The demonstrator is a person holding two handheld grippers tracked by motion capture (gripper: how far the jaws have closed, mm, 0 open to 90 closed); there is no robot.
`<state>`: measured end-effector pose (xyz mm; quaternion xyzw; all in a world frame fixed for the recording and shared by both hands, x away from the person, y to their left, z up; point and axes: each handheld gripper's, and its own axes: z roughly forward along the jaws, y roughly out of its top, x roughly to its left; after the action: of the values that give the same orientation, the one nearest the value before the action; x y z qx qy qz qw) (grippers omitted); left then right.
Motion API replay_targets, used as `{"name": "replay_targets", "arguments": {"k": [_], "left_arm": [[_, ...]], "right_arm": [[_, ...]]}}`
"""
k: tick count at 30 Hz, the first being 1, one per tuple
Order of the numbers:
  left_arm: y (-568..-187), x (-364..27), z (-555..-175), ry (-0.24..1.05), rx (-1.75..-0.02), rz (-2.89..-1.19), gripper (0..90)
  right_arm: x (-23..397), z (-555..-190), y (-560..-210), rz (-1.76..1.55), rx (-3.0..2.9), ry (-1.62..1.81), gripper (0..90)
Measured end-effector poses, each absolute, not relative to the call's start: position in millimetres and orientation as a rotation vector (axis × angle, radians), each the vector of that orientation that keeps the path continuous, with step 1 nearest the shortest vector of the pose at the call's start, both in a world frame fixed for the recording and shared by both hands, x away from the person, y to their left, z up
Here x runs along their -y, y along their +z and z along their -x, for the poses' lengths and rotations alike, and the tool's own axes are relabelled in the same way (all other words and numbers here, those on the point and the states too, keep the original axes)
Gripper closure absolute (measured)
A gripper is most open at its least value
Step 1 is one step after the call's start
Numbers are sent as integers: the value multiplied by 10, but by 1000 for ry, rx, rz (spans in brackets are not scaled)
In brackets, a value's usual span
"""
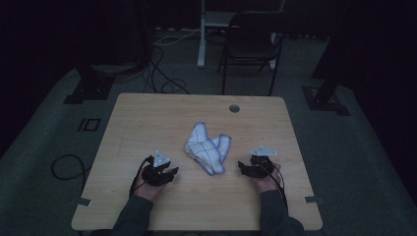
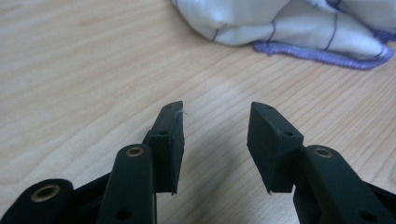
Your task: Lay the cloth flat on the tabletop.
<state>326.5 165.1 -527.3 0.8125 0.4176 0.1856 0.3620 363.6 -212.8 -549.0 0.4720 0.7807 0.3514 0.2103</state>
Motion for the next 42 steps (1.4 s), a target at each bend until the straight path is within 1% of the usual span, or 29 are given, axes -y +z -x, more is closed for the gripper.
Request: {"name": "replay_targets", "arguments": {"k": [5,15,42], "left_arm": [[-5179,-1617,-3266,486,-1054,-2066,561],[-5001,-1409,-3352,510,-970,-2089,549],[-4759,-887,-3555,499,-794,-2116,551]], "right_arm": [[2128,-3635,-5490,-1313,-2170,977,305],[2128,-3635,-5490,-1313,-2170,977,305],[2128,-3635,-5490,-1314,-2170,977,305]]}}
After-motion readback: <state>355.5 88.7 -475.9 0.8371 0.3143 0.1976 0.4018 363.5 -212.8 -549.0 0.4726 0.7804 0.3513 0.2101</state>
